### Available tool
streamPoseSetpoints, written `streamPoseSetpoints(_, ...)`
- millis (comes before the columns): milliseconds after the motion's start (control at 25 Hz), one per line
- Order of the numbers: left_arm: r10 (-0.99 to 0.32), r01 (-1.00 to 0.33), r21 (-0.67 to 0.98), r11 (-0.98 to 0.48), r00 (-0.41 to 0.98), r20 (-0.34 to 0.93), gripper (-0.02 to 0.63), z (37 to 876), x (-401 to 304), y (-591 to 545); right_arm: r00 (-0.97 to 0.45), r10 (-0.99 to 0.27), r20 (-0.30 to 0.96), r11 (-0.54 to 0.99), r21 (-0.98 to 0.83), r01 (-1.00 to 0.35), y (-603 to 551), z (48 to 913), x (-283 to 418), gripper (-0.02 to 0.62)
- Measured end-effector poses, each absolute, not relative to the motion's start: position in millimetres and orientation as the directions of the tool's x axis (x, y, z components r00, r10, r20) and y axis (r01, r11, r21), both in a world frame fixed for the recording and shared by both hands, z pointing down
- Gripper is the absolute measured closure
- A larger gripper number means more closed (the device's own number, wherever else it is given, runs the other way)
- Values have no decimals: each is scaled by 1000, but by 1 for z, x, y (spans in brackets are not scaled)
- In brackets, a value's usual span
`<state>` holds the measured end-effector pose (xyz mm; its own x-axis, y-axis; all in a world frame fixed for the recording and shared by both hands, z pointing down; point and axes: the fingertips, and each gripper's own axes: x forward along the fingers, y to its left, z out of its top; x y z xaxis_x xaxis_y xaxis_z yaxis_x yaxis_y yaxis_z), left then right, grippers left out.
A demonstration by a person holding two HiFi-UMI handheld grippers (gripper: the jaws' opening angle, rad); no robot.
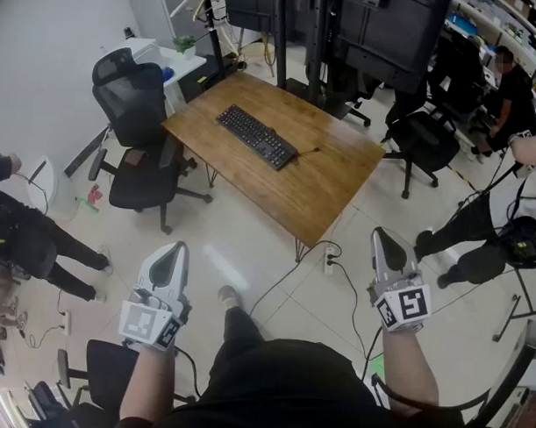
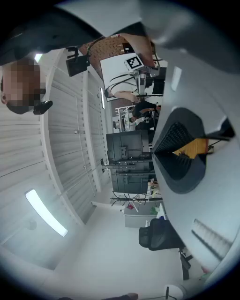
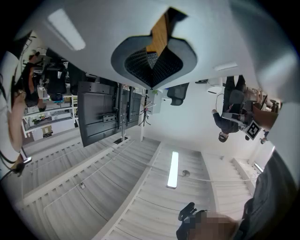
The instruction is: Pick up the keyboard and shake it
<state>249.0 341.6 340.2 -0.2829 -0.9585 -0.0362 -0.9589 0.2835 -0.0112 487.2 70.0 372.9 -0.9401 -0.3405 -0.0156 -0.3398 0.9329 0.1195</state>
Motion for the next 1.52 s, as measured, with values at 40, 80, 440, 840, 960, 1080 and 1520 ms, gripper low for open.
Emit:
streamPoseSetpoints(40,-963,-962,-42,269,-268,-22,606,346,239,341,-936,-353,-9,929,116,-351,69,377,479,594)
streamPoseSetpoints(80,-967,-965,-70,254,-254,-9,606,351,228,340,-932,-362,-3,926,114,-360,69,381,470,594)
streamPoseSetpoints(440,-971,-972,-34,235,-236,46,606,364,96,316,-911,-413,6,903,131,-409,65,371,365,594)
streamPoseSetpoints(840,-978,-982,-37,188,-190,86,606,365,-28,320,-864,-503,19,857,142,-496,64,360,267,594)
streamPoseSetpoints(960,-978,-982,-28,186,-187,89,606,372,-61,322,-865,-502,12,852,178,-492,69,345,239,594)
streamPoseSetpoints(1080,-981,-983,-3,181,-181,68,606,375,-79,316,-878,-477,41,860,226,-457,79,343,221,594)
streamPoseSetpoints(1520,-989,-989,-46,141,-143,43,606,372,-134,256,-834,-548,57,829,167,-533,39,379,184,594)
